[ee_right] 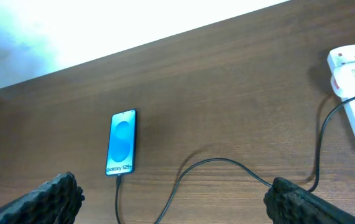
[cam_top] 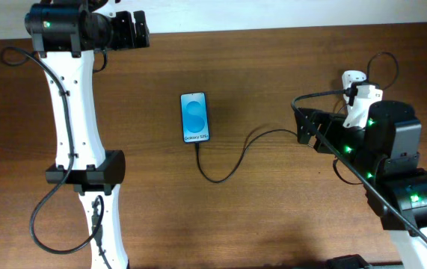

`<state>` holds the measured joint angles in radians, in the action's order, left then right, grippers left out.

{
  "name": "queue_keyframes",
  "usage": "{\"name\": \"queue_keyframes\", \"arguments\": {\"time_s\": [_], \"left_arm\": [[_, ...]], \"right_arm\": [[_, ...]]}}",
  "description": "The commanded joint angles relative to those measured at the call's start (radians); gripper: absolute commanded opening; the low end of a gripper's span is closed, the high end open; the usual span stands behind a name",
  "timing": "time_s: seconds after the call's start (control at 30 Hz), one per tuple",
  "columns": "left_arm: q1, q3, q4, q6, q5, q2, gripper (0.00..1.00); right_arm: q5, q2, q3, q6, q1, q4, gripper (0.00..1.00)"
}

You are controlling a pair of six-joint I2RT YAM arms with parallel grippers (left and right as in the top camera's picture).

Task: Plug charger to phone and switch on socket
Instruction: 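Release the phone and cable and lift both grippers away, then move the right gripper down and toward the white power strip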

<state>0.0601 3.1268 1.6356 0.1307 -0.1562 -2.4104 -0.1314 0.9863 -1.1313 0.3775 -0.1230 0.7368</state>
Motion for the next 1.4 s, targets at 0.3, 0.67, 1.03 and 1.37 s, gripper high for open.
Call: {"name": "queue_keyframes", "arguments": {"time_s": [0.3, 0.67, 1.03, 1.37], "left_arm": [[-0.004, 0.010, 0.001, -0.006, 0.008, 0.023, 0.99], [-0.004, 0.010, 0.001, -0.006, 0.008, 0.023, 0.99], [-0.004, 0.010, 0.001, -0.006, 0.008, 0.023, 0.99], [-0.004, 0.010, 0.001, -0.006, 0.008, 0.023, 0.99]], "right_arm": [[0.087, -0.389, 0.281, -0.172, 0.176, -0.258, 0.98], [0.088, -0.952, 0.985, -0.171, 0.197, -0.674, 0.98], [0.080, -0.983, 1.126, -0.160, 0.195, -0.663, 0.98], [0.081, -0.983, 1.126, -0.160, 0.196, -0.663, 0.98]]}}
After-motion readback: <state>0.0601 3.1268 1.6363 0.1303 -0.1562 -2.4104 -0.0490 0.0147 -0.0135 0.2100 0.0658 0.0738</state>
